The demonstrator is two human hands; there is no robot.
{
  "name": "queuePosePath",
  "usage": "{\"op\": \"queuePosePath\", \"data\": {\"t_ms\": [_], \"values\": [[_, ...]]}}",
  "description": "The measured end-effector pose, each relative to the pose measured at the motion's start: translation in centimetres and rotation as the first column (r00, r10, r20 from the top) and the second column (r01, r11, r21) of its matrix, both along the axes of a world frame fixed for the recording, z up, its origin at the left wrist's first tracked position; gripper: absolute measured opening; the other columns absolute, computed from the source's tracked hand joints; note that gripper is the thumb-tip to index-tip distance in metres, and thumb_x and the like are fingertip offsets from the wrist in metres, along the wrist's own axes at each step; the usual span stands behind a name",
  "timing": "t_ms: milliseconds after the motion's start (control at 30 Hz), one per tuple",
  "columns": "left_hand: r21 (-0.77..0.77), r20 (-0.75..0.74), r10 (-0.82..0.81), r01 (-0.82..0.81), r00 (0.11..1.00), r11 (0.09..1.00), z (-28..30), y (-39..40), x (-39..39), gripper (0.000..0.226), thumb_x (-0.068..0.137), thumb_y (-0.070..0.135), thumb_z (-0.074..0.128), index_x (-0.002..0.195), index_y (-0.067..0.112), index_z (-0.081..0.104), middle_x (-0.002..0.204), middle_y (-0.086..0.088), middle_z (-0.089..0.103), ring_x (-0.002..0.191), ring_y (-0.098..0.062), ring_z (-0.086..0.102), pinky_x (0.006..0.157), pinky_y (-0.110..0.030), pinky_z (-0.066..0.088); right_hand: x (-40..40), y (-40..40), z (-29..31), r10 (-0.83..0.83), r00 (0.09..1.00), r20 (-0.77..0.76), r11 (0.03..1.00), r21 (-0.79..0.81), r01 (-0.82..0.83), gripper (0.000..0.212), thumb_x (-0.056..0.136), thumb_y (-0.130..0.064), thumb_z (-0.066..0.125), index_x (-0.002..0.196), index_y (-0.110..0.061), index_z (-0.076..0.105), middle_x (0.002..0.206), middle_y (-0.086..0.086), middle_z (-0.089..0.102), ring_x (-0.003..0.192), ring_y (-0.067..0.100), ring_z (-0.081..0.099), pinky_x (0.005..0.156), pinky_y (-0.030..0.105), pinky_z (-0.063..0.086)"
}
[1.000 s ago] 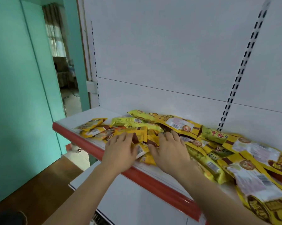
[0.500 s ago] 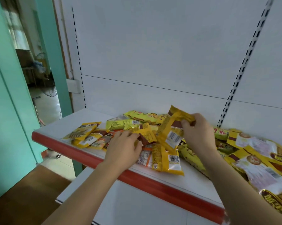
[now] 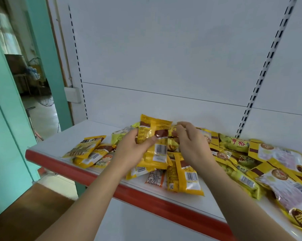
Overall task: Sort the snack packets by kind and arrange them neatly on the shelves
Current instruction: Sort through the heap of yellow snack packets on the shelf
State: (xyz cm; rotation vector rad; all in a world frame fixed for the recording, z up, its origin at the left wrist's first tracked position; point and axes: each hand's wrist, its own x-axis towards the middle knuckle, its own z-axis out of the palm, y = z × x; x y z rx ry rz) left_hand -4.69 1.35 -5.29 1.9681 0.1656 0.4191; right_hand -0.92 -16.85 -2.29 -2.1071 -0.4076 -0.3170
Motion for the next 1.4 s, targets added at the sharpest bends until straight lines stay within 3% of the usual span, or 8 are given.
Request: {"op": "queuePosePath", "data": {"t_ms": [233, 333, 467, 633, 767, 900, 1100, 1400], "values": [[-0.14, 0.086, -0.052, 0.064, 0.995, 0.988, -0.5, 3.8, 0.1, 0.011, 0.1, 0.034, 0.067, 0.102, 0.036, 0.056, 0.102, 0.017, 0.065, 0.094, -0.004, 0.061, 0.071, -0.023, 0.044, -1.0, 2.7, -2.7, -0.04, 0.997, -0.06, 0.749, -0.662, -0.01, 0.065, 0.085, -0.066, 0.06, 0.131, -0.021, 0.052, 0.122, 0.001, 0.059, 0.123, 0.027, 0.047, 0.093, 0.044, 0.048], [-0.129, 0.066, -0.105, 0.113, 0.992, 0.985, -1.1, 5.6, 0.1, 0.013, 0.101, 0.033, 0.066, 0.107, 0.037, 0.055, 0.107, 0.018, 0.065, 0.096, 0.0, 0.06, 0.074, -0.024, 0.046, -1.0, 4.0, -3.4, -0.081, 0.994, -0.067, 0.806, -0.591, 0.026, 0.075, 0.082, -0.058, 0.07, 0.145, -0.028, 0.042, 0.132, 0.0, 0.057, 0.13, 0.024, 0.044, 0.1, 0.041, 0.045], [-0.145, 0.097, -0.102, 0.115, 0.99, 0.983, -1.5, 7.5, -0.1, 0.019, 0.101, 0.035, 0.065, 0.117, 0.031, 0.057, 0.108, 0.015, 0.067, 0.1, -0.004, 0.063, 0.077, -0.027, 0.047, -1.9, 4.0, -2.0, -0.171, 0.984, -0.043, 0.96, -0.232, 0.157, 0.057, 0.084, -0.023, 0.078, 0.132, -0.032, 0.049, 0.096, -0.018, 0.057, 0.083, 0.006, 0.059, 0.065, 0.022, 0.046], [-0.11, 0.16, -0.047, 0.066, 0.986, 0.992, -0.3, 9.2, -0.4, 0.019, 0.103, 0.034, 0.062, 0.117, 0.025, 0.053, 0.098, 0.01, 0.064, 0.086, -0.009, 0.061, 0.065, -0.027, 0.044, -4.1, 3.0, 1.9, -0.196, 0.98, 0.015, 0.98, 0.022, 0.196, 0.045, 0.09, -0.019, 0.072, 0.128, -0.037, 0.057, 0.099, -0.01, 0.068, 0.071, 0.029, 0.071, 0.055, 0.049, 0.06], [-0.267, 0.084, -0.241, 0.255, 0.967, 0.929, 0.1, 9.7, -0.7, 0.026, 0.103, 0.047, 0.056, 0.117, 0.027, 0.062, 0.101, 0.006, 0.074, 0.093, -0.016, 0.07, 0.082, -0.042, 0.059, -5.1, 4.9, 3.5, -0.049, 0.998, 0.044, 0.997, -0.061, 0.052, 0.052, 0.085, -0.025, 0.078, 0.13, -0.042, 0.059, 0.101, -0.011, 0.073, 0.084, 0.011, 0.072, 0.08, 0.036, 0.06], [-0.414, 0.046, -0.439, 0.417, 0.897, 0.809, 0.2, 10.3, -1.8, 0.049, 0.083, 0.061, 0.067, 0.121, 0.029, 0.066, 0.114, 0.002, 0.078, 0.109, -0.021, 0.074, 0.096, -0.054, 0.058, -4.3, 9.5, 2.3, 0.016, 0.996, 0.084, 0.986, -0.166, -0.002, 0.058, 0.087, -0.026, 0.076, 0.138, -0.04, 0.054, 0.104, -0.02, 0.067, 0.09, -0.005, 0.064, 0.071, 0.005, 0.045], [-0.439, 0.037, -0.219, 0.213, 0.975, 0.873, -0.3, 15.8, -2.6, 0.02, 0.099, 0.034, 0.067, 0.117, 0.027, 0.067, 0.11, 0.002, 0.079, 0.103, -0.022, 0.076, 0.096, -0.055, 0.058, -2.6, 15.4, 1.0, -0.101, 0.963, 0.249, 0.992, -0.053, 0.117, 0.041, 0.102, -0.029, 0.053, 0.143, -0.025, 0.05, 0.126, -0.004, 0.061, 0.113, 0.014, 0.058, 0.092, 0.029, 0.048], [-0.47, 0.013, 0.11, -0.091, 0.994, 0.878, -2.1, 23.2, -3.2, 0.011, 0.101, 0.027, 0.066, 0.111, 0.032, 0.066, 0.107, 0.001, 0.079, 0.095, -0.023, 0.078, 0.093, -0.053, 0.06, -0.2, 24.6, -3.4, 0.05, 0.996, -0.074, 0.777, -0.624, -0.085, 0.058, 0.095, -0.051, 0.049, 0.14, -0.014, 0.047, 0.122, 0.011, 0.065, 0.114, 0.031, 0.059, 0.086, 0.038, 0.053]]}}
